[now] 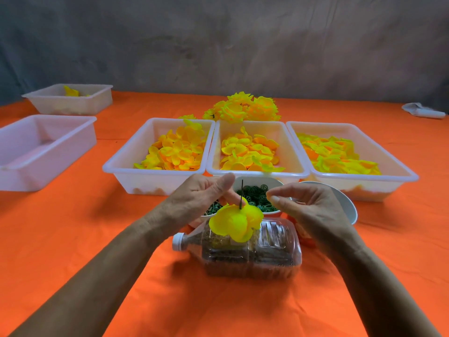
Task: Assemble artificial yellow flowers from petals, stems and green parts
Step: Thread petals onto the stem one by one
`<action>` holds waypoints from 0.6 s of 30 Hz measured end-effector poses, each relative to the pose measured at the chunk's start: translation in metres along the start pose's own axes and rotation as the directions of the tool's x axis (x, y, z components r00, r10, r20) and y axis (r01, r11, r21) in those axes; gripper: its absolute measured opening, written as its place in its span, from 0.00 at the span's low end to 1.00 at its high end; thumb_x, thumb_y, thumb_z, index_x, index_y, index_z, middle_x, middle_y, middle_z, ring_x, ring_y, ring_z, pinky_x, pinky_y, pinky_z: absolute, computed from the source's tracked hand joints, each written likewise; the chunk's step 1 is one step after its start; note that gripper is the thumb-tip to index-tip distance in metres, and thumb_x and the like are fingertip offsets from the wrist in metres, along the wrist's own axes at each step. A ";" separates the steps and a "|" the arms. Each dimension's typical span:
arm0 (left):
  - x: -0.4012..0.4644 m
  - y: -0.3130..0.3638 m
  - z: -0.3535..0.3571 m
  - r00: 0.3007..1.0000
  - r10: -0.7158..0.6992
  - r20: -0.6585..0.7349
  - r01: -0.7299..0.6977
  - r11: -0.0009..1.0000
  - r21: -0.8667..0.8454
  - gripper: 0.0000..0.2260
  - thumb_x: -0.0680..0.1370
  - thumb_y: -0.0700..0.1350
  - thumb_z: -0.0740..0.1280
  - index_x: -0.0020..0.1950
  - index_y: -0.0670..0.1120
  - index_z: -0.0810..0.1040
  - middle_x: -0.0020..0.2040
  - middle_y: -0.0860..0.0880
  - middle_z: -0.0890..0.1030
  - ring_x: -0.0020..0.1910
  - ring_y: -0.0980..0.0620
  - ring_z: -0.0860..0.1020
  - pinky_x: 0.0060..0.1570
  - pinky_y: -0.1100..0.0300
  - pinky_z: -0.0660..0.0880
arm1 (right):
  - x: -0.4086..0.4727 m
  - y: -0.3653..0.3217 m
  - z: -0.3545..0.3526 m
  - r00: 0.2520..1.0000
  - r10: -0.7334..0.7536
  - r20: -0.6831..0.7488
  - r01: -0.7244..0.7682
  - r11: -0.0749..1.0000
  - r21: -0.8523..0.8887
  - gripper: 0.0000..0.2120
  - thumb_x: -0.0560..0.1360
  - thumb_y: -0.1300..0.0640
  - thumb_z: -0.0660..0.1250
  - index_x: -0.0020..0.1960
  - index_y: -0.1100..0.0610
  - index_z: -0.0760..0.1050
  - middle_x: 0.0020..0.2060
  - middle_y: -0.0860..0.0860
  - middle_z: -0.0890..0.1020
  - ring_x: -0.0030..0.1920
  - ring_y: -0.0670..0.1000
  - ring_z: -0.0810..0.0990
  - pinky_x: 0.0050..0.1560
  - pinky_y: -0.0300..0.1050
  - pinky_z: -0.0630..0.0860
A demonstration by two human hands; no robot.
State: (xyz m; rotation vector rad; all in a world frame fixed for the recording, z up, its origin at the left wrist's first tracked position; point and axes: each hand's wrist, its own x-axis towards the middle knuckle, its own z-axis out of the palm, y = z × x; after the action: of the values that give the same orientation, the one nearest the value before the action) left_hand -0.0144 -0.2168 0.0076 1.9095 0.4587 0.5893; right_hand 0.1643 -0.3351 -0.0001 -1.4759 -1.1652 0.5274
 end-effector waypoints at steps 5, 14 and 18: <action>0.004 -0.008 0.008 0.991 0.074 -0.111 -0.072 0.997 0.023 0.11 0.65 0.50 0.74 0.36 0.41 0.83 0.36 0.46 0.78 0.39 0.51 0.76 0.43 0.54 0.73 | 0.002 0.005 -0.001 1.000 0.000 0.002 0.000 1.000 0.019 0.15 0.70 0.63 0.73 0.37 0.41 0.84 0.37 0.42 0.85 0.41 0.37 0.82 0.43 0.28 0.73; 0.003 -0.018 0.012 0.984 0.097 -0.152 -0.099 0.995 -0.004 0.04 0.62 0.44 0.75 0.33 0.46 0.83 0.35 0.51 0.80 0.38 0.54 0.78 0.43 0.59 0.75 | 0.005 0.010 -0.004 1.000 0.000 0.002 0.000 1.000 -0.001 0.14 0.70 0.61 0.73 0.38 0.41 0.83 0.38 0.41 0.85 0.43 0.38 0.82 0.43 0.28 0.73; 0.003 -0.016 0.012 0.982 0.116 -0.151 -0.116 0.993 0.010 0.05 0.62 0.44 0.75 0.34 0.44 0.82 0.36 0.50 0.79 0.38 0.55 0.77 0.43 0.61 0.74 | 0.002 0.011 -0.004 1.000 0.001 0.026 -0.001 1.000 0.016 0.13 0.70 0.62 0.73 0.37 0.43 0.84 0.38 0.43 0.85 0.43 0.40 0.82 0.43 0.30 0.75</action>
State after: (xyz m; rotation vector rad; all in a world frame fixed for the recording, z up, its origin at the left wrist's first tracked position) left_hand -0.0056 -0.2178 -0.0112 1.9101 0.4464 0.8142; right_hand 0.1728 -0.3342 -0.0087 -1.4602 -1.1778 0.5565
